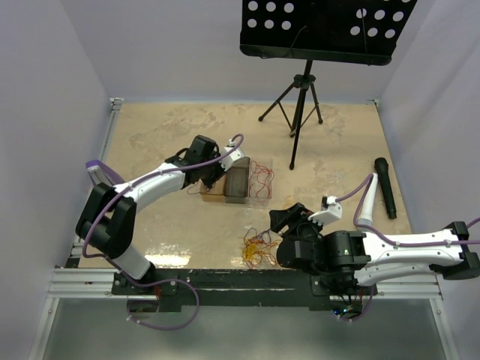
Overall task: Untangle the cables
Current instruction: Place the cable in the bin.
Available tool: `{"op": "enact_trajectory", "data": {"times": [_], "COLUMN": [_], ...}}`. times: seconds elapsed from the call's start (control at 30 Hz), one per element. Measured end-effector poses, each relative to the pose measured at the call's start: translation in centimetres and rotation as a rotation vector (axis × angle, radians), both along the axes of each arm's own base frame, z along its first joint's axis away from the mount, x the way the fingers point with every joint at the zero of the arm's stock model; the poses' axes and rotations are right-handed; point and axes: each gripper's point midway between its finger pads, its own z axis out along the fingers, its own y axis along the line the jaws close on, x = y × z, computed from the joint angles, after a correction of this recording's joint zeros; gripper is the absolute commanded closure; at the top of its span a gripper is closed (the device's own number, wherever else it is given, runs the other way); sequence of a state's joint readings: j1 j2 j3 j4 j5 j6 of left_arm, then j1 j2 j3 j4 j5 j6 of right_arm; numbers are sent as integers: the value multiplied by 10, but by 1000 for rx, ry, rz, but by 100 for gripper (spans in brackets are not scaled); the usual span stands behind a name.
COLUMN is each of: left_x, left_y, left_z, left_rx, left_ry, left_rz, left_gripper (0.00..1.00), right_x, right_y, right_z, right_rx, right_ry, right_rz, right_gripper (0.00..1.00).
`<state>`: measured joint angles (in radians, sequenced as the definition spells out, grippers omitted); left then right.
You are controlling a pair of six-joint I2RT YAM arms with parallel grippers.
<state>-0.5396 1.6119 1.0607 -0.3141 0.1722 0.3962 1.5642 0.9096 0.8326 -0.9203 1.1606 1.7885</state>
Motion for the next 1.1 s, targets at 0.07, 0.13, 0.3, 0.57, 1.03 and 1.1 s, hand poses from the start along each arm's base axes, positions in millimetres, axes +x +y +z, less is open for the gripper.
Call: {"op": "enact_trajectory", "data": {"times": [0.07, 0.13, 0.3, 0.57, 1.03, 1.1], "left_x": [4, 5, 6, 0, 4, 5], "left_y": [9, 17, 24, 16, 0, -3], "left_z": [-4, -10, -14, -49, -1, 15], "left_rx": [7, 14, 12, 17, -59, -76], "left_ry": [-1, 6, 12, 103, 95, 82], "left_rz": [36, 62, 81, 47, -1, -16], "left_gripper": [94, 93, 93, 84, 37, 29], "right_x": [0, 0, 0, 0, 0, 0], "right_y": [0, -1, -1, -1, -1, -1], "right_z": [-1, -2, -2, -2, -3, -2], "right_rx": [-3, -5, -5, -6, -6, -6], "right_ry": [0, 0, 0, 0, 0, 0], "right_rz": [0, 0, 0, 0, 0, 0], "right_gripper": [31, 31, 31, 31, 31, 31]}}
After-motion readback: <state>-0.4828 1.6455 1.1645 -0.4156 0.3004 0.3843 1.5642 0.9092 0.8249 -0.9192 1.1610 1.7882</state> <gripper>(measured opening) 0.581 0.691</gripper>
